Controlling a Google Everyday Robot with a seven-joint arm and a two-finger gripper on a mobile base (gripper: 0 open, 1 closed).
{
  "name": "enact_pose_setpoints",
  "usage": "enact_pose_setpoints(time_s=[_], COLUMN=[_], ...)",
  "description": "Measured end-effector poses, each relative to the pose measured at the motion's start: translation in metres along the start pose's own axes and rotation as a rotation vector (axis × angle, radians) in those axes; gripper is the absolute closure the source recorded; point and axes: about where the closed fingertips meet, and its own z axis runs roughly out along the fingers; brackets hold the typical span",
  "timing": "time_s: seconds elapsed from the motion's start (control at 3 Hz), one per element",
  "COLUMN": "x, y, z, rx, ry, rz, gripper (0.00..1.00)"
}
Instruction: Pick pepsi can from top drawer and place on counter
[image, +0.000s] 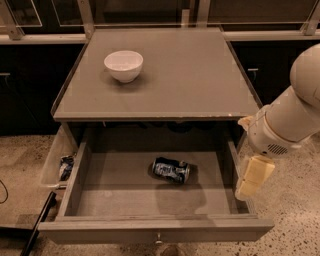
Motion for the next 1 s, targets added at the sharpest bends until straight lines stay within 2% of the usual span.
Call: enact_pose_setpoints(time_s=[0.33,0.67,1.0], x=[0.0,-0.003,-0.009], y=[0.0,0.007,0.014], z=[0.0,0.026,0.065], rx=[0.0,-0.041,-0.079], ry=[0.0,-0.032,-0.094], rz=[0.0,0.024,0.044], gripper=[0.0,0.0,0.0])
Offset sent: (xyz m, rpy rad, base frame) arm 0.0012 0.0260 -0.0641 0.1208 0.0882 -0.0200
